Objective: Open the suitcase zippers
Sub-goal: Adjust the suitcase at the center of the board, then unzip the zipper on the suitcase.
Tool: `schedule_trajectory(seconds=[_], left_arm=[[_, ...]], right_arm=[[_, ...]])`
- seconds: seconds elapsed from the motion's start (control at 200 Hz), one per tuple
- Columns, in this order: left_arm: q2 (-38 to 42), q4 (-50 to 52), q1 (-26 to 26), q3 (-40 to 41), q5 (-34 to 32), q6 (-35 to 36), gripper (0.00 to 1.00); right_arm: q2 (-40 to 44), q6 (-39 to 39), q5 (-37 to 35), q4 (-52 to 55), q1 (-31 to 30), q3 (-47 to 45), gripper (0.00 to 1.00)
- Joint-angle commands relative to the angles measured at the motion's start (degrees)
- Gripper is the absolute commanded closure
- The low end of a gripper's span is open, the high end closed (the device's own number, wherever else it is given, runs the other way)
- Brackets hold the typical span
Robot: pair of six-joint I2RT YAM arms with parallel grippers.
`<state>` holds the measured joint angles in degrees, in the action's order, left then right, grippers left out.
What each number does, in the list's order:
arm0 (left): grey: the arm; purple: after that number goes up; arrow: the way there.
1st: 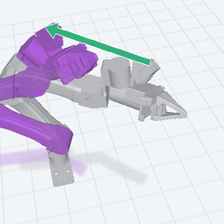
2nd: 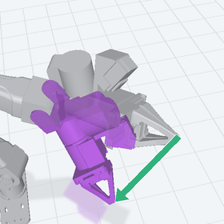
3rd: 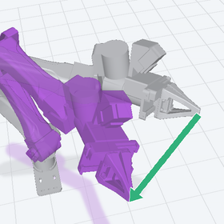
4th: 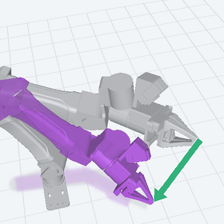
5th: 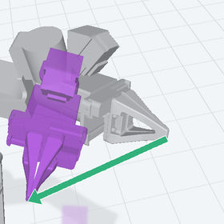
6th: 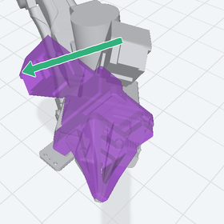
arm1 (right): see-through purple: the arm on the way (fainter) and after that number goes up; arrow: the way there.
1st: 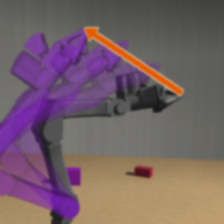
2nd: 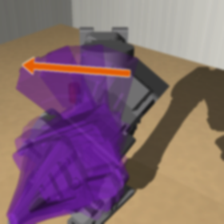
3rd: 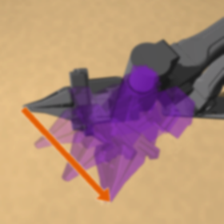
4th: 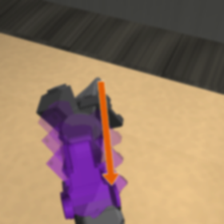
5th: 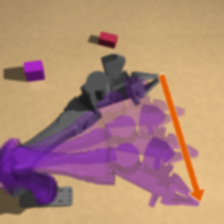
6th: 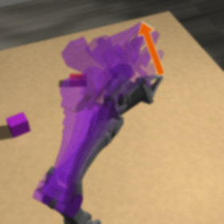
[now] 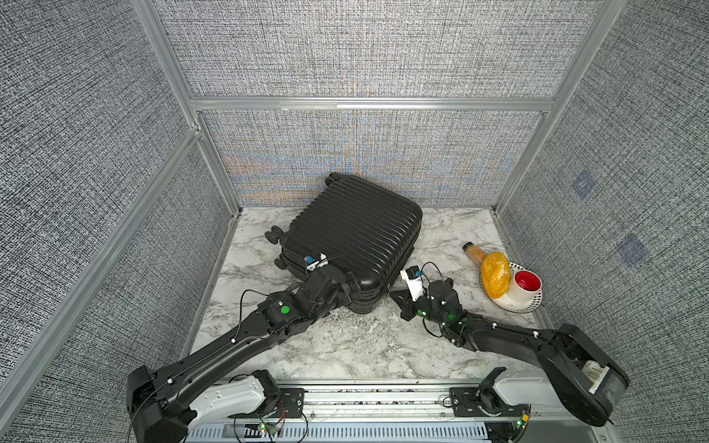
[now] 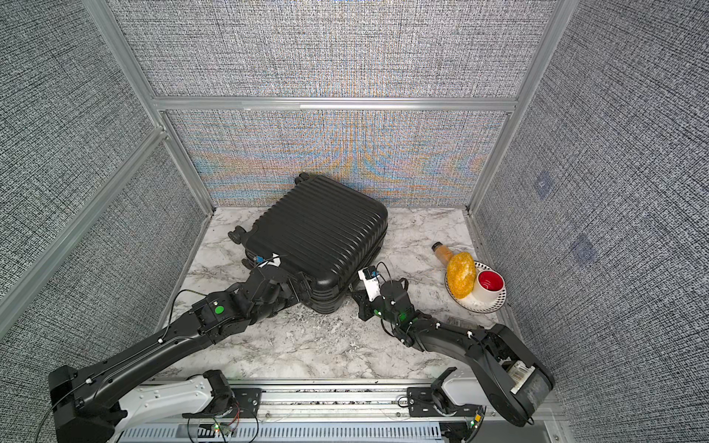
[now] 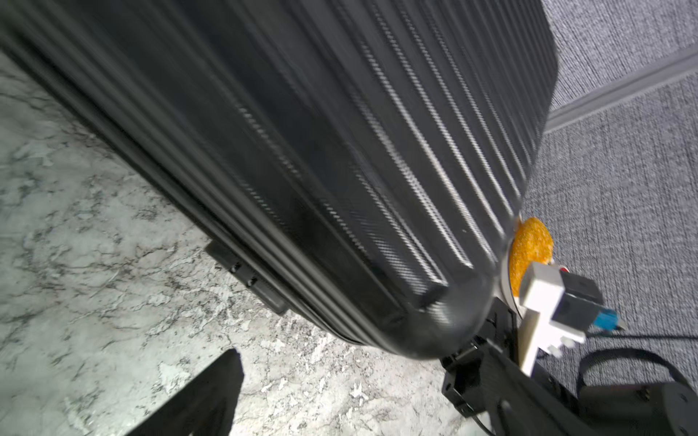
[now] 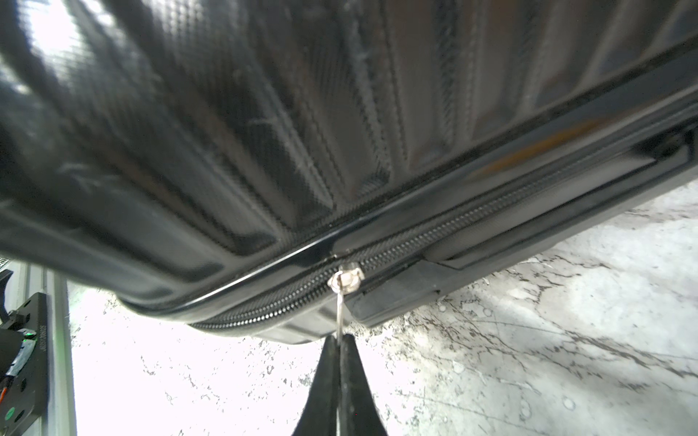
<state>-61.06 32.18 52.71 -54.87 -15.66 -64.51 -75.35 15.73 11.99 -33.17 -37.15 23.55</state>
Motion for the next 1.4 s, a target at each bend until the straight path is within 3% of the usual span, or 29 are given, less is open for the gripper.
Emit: schedule_trajectory(seconds=[0.0,0.69,0.956,1.396], left_arm=[[0.0,-3.9,-0.1,0.8,-4.3,-2.6,0.00],[-8.6,-3.8,-3.9,-2.4,-3.8,-4.6,0.01],[-5.9,-2.6,-5.3,3.4,-4.6,-7.8,0.01],[-5.8,-1.7,-6.4,3.9,-3.5,-7.1,0.01]], right_arm=[[0.3,0.1,0.7,-2.1,-0.1,0.0,1.00],[1.2,-0.2,-0.6,-0.6,0.1,-0.8,1.00],[2.1,2.8,-8.7,4.2,1.4,-0.8,1.00],[-4.1,0.6,-3.9,3.8,13.6,4.5,1.00]])
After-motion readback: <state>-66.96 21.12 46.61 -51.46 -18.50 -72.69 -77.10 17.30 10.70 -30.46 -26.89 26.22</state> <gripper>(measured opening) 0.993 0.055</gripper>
